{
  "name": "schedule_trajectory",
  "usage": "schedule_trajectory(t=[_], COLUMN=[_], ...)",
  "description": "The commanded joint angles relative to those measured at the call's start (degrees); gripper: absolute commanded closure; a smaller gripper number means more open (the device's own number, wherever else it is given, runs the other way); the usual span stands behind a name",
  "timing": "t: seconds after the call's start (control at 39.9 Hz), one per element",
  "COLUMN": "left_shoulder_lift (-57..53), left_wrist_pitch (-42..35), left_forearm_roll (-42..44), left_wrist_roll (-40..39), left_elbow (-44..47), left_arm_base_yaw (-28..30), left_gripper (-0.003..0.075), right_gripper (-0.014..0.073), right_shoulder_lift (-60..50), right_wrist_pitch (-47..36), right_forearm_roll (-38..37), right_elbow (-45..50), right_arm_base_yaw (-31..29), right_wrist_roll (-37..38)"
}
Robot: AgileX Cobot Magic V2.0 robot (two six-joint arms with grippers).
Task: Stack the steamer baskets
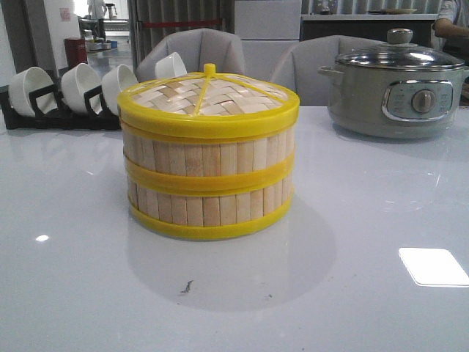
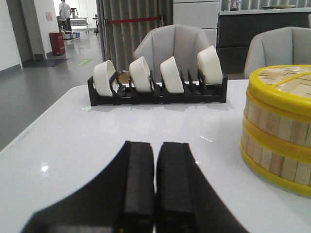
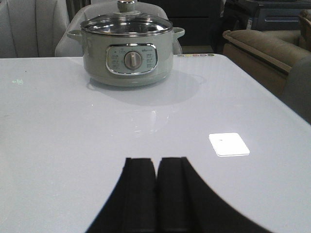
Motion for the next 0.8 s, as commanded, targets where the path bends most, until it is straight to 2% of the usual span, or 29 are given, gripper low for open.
schedule_trajectory(t=[0.0,0.78], left_shoulder_lift=[-0.7,-0.7], left_wrist_pitch=[-5.1,-5.1], left_forearm_roll=[0.0,0.0], left_wrist_roll=[-0.1,-0.1], left_elbow=[0.0,0.0], left_arm_base_yaw=[-0.3,-0.3], left_gripper=[0.0627,0.0627], right_gripper=[0.0542,0.0542], right_shoulder_lift=[-1.2,-1.2], right_wrist_pitch=[-8.8,-7.5], right_forearm_roll=[-0.2,-0.2], right_elbow=[0.8,0.9], right_arm_base_yaw=[-0.4,-0.4], right_wrist_roll=[-0.3,-0.3])
